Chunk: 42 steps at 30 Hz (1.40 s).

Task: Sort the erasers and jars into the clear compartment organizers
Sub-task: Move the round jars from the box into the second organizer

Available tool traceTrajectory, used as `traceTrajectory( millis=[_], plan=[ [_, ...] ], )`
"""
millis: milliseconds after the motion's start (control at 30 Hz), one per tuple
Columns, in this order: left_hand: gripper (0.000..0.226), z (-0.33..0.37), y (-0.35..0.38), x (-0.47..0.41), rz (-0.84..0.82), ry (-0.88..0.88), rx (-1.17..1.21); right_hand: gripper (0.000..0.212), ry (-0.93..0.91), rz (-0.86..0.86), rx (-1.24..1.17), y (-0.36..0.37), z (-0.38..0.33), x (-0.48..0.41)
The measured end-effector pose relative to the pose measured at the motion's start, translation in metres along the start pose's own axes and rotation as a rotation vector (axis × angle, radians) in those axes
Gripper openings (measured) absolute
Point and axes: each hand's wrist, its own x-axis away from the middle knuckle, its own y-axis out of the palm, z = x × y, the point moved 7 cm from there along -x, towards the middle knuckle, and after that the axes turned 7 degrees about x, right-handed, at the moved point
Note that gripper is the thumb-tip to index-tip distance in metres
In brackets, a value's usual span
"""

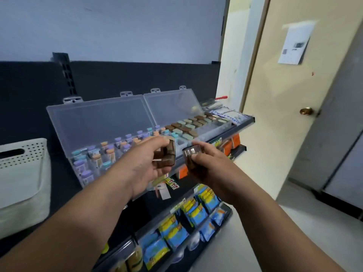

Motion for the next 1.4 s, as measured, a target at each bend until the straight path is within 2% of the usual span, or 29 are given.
traceTrajectory(
  millis=[67, 200, 300, 433, 500, 600, 700, 767, 900, 1033, 1133, 1200, 1400],
  plan=[
    [0.010, -0.003, 0.016, -0.025, -0.045, -0.003, -0.006, 0.022, 0.019, 0.051, 0.015, -0.022, 0.004, -0.016],
    [0.012, 0.004, 0.041, -0.073, -0.074, 0.036, -0.051, 0.028, 0.028, 0.156, 0.021, -0.062, 0.000, -0.048],
    [0.015, 0.010, 0.056, -0.107, -0.067, 0.108, -0.132, 0.025, -0.002, 0.274, 0.082, -0.096, -0.005, -0.071],
    [0.044, 0.009, 0.076, -0.146, -0.067, 0.173, -0.268, 0.025, -0.034, 0.373, 0.125, -0.135, -0.001, -0.105],
    [0.049, 0.006, 0.085, -0.165, -0.048, 0.198, -0.357, 0.030, -0.029, 0.377, 0.148, -0.152, -0.001, -0.124],
    [0.046, 0.005, 0.095, -0.195, 0.025, 0.243, -0.528, 0.034, -0.049, 0.341, 0.198, -0.175, -0.004, -0.159],
    [0.047, 0.001, 0.104, -0.226, 0.109, 0.271, -0.645, 0.037, -0.079, 0.290, 0.378, -0.197, -0.008, -0.199],
    [0.040, -0.005, 0.109, -0.244, 0.155, 0.275, -0.685, 0.030, -0.121, 0.237, 0.470, -0.206, -0.016, -0.224],
    [0.038, -0.015, 0.121, -0.271, 0.279, 0.306, -0.808, 0.020, -0.270, 0.067, 0.668, -0.214, -0.030, -0.271],
    [0.039, -0.016, 0.129, -0.279, 0.403, 0.290, -1.026, 0.028, -0.350, -0.090, 0.857, -0.210, -0.026, -0.300],
    [0.031, -0.019, 0.130, -0.278, 0.450, 0.217, -1.153, 0.027, -0.334, -0.198, 0.908, -0.202, -0.015, -0.312],
    [0.033, -0.020, 0.132, -0.278, 0.482, 0.205, -1.178, 0.020, -0.339, -0.246, 0.951, -0.197, -0.008, -0.316],
    [0.042, -0.018, 0.139, -0.286, 0.503, 0.195, -1.228, 0.011, -0.363, -0.257, 0.995, -0.197, -0.002, -0.324]
  ],
)
